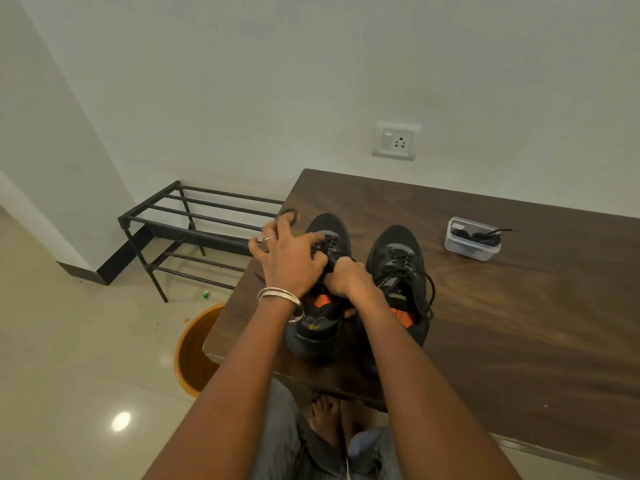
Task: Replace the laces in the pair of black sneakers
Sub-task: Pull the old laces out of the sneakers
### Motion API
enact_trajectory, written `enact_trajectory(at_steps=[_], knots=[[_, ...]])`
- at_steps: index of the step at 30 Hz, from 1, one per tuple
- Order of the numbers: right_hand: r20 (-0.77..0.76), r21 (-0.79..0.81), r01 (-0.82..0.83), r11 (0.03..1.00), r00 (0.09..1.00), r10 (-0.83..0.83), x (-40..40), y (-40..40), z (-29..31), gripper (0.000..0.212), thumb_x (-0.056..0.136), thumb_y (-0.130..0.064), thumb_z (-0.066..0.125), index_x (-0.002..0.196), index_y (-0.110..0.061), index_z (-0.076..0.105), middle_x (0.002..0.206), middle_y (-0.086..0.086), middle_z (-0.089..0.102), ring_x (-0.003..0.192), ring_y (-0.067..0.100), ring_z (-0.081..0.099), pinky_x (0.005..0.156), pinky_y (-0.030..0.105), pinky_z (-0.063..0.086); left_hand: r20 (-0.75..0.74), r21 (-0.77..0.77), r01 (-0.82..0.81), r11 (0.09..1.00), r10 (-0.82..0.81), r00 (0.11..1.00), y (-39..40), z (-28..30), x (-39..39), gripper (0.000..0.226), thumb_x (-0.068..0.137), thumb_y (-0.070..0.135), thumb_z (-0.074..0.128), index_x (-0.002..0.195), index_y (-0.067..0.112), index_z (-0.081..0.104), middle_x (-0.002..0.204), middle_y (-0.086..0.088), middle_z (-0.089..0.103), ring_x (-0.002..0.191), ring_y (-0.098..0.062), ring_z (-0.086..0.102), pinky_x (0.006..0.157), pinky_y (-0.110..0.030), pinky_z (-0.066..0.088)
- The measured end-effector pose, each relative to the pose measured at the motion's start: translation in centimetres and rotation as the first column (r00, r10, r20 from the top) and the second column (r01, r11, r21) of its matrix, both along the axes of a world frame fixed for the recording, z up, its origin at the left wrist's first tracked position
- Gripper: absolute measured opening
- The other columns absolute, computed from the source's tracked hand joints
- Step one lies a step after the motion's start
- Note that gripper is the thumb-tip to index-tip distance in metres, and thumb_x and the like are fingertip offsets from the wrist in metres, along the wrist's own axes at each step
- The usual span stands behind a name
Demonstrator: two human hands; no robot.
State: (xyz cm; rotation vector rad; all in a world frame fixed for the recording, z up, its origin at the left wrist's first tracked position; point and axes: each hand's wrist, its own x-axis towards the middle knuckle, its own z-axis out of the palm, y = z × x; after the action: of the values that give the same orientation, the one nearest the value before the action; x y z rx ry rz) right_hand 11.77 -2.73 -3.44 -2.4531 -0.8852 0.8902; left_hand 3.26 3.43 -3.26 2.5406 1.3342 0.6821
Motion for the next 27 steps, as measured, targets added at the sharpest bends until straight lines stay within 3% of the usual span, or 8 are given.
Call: enact_trajectory(at_steps=[3,6,9,13,16,20,23,27], knots=[[0.013,0.004,-0.011,1.0,1.0,0.011,-0.1,-0.1,0.4,0.023,0.096,-0.024,0.053,0.107,-0.005,0.059,0.121,0.021,0.057,0.104,0.041,0.062,0.084,0.049,0.058,-0.174,-0.007,0.054,0.999,-0.055,0.983,-0.1,-0.5,0.6,0.035,0.083,0.043,0.064,0.118,0.045,0.062,0.148,0.001,0.028,0.138,-0.029,0.015,0.11,-0.062,0.009],[0.034,-0.004,-0.021,1.0,0.999,0.021,0.1,-0.2,0.7,0.027,0.097,-0.022,0.051,0.115,-0.003,0.058,0.123,0.021,0.057,0.105,0.041,0.062,0.078,0.041,0.058,-0.174,0.038,0.048,0.998,-0.04,0.984,0.2,-0.9,0.6,0.028,0.085,0.043,0.063,0.113,0.044,0.065,0.141,0.004,0.036,0.135,-0.027,0.023,0.11,-0.059,0.014],[0.047,-0.002,-0.033,0.999,0.998,0.033,0.1,-0.3,0.9,0.029,0.098,-0.021,0.05,0.118,-0.002,0.058,0.122,0.021,0.059,0.106,0.038,0.062,0.073,0.037,0.053,-0.054,0.04,0.024,0.999,-0.022,0.998,0.2,-1.2,0.8,0.018,0.086,0.039,0.063,0.102,0.038,0.07,0.13,0.006,0.046,0.126,-0.022,0.035,0.107,-0.055,0.022],[0.049,0.01,-0.023,1.0,0.999,0.022,-0.1,-0.3,0.6,0.031,0.098,-0.024,0.05,0.121,-0.003,0.057,0.125,0.021,0.058,0.112,0.038,0.059,0.091,0.043,0.053,0.221,-0.117,0.021,0.993,0.005,0.975,0.6,-2.2,1.1,0.007,0.083,0.031,0.067,0.088,0.028,0.071,0.111,0.004,0.053,0.111,-0.019,0.046,0.093,-0.048,0.038],[0.055,0.01,-0.014,1.0,0.998,0.013,-0.2,-0.2,0.5,0.029,0.099,-0.023,0.051,0.121,-0.005,0.057,0.126,0.018,0.058,0.113,0.037,0.058,0.094,0.046,0.052,0.514,-0.23,0.016,0.973,0.108,0.851,1.0,-2.1,1.2,0.006,0.085,0.021,0.065,0.083,0.017,0.068,0.1,-0.004,0.059,0.09,-0.013,0.052,0.082,-0.038,0.047],[0.049,0.004,-0.006,1.0,0.999,0.006,-0.3,0.0,0.4,0.027,0.098,-0.017,0.051,0.122,-0.005,0.057,0.126,0.018,0.057,0.113,0.038,0.058,0.095,0.047,0.052,0.764,-0.459,-0.056,0.887,0.426,0.484,1.8,-0.9,-0.1,0.008,0.091,0.015,0.055,0.088,0.011,0.062,0.1,-0.015,0.062,0.086,-0.024,0.059,0.074,-0.027,0.053],[0.053,0.002,-0.021,1.0,0.998,0.021,-0.3,0.2,0.3,0.025,0.097,-0.013,0.052,0.12,-0.005,0.058,0.125,0.019,0.057,0.111,0.039,0.058,0.093,0.048,0.053,0.716,-0.36,-0.111,0.926,0.351,0.603,1.7,-1.0,-1.1,0.01,0.092,0.015,0.056,0.097,0.009,0.063,0.104,-0.011,0.061,0.089,-0.014,0.055,0.072,-0.014,0.048],[0.044,-0.008,-0.024,1.0,0.999,0.024,-0.4,0.1,0.4,0.028,0.097,-0.016,0.054,0.123,-0.005,0.056,0.127,0.019,0.056,0.113,0.039,0.057,0.092,0.048,0.055,0.502,-0.164,-0.017,0.986,0.098,0.859,1.2,-0.9,-1.0,0.025,0.085,0.022,0.06,0.109,0.028,0.066,0.112,-0.001,0.054,0.109,-0.019,0.045,0.096,-0.046,0.04]])
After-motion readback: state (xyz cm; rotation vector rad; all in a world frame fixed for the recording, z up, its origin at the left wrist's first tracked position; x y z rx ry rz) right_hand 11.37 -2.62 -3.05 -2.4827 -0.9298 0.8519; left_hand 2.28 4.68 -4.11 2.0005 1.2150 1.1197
